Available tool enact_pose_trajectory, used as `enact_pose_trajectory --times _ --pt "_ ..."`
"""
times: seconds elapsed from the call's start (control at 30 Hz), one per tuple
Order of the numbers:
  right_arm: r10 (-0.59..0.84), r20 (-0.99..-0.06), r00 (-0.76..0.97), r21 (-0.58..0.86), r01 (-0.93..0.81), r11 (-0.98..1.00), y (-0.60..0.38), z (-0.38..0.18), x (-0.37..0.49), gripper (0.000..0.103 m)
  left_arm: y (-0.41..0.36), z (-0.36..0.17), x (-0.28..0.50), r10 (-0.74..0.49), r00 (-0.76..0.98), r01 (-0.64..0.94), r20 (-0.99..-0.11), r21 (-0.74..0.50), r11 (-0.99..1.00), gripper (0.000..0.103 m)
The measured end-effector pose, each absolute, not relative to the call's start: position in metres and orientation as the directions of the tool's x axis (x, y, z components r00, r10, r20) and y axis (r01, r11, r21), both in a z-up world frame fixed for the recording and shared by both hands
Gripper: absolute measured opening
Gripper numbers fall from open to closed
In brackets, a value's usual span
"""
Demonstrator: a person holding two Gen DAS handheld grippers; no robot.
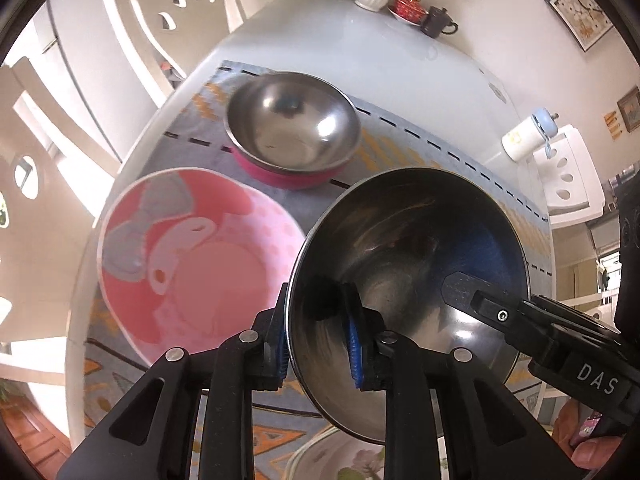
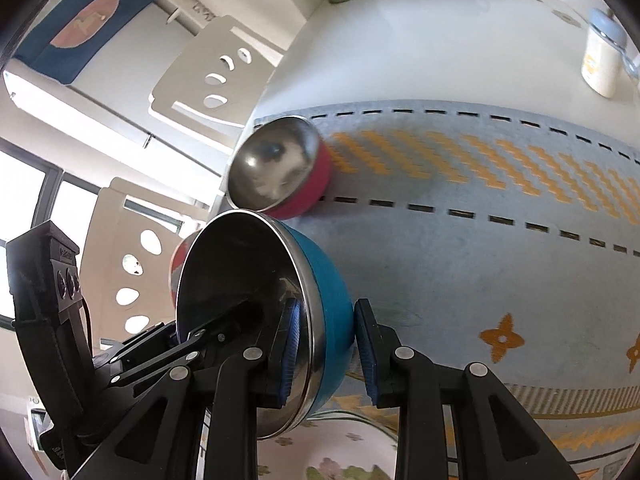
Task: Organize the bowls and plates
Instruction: 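Lift the blue steel bowl with both grippers toward the pink bunny bowl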
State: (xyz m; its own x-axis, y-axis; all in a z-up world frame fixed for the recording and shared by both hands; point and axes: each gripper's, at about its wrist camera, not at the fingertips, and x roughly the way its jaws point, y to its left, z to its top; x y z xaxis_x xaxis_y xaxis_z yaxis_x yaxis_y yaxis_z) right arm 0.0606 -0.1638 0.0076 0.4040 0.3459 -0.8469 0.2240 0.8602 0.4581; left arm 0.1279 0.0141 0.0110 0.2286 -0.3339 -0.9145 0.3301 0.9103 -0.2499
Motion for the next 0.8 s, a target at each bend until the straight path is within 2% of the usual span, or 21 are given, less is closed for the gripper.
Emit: enact_pose_trajectory --times 0.8 --pt "0.371 -0.842 0.392 0.458 0.157 0.875 -0.089 0.016 0.102 0.028 0.080 0.018 0.164 -0.315 0.263 0.273 -0.912 -0.243 0.931 0.021"
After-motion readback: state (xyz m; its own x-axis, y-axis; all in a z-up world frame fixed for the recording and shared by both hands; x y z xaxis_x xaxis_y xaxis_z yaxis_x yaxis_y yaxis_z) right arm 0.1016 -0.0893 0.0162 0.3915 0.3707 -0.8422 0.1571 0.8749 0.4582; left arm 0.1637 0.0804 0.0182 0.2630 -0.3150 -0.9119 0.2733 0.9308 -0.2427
